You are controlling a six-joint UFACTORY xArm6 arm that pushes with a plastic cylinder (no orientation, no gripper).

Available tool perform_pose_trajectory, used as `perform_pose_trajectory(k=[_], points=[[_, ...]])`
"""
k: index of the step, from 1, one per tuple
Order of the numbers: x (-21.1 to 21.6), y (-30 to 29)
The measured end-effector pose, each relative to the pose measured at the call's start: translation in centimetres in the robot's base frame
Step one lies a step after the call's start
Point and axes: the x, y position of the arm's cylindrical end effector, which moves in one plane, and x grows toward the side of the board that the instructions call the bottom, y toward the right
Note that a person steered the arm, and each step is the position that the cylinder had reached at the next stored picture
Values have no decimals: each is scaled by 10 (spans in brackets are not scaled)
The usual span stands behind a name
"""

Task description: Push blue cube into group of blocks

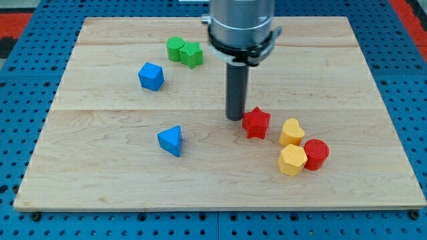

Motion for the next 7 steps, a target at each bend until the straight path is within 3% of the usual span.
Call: perform_pose_trajectory(k=[1,2,3,4,5,6,7], points=[[44,6],[-24,-45],[-58,-134],[-59,-196],[-100,-239],[-86,-180],[-32,-111]])
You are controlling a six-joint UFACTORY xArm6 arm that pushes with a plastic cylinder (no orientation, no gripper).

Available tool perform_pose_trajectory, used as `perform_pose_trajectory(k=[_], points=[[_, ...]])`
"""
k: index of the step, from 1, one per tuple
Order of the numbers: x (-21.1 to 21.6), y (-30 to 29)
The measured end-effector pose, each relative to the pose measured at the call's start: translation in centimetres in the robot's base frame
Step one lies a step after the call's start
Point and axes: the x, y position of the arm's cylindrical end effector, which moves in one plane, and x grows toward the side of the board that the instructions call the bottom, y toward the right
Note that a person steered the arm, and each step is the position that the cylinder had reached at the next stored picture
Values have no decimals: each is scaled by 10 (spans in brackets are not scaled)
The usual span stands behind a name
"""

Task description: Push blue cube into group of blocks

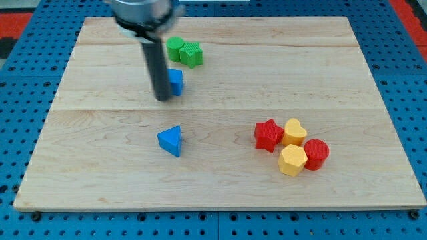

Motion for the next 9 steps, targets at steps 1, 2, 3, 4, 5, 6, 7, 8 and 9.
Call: perform_pose_trajectory(k=[1,2,3,4,5,6,7,8,9], points=[[-19,-68],[-58,-80],[-31,-13],[27,64],[26,35],[-21,-13],[-65,-24],[-60,27],[8,88]])
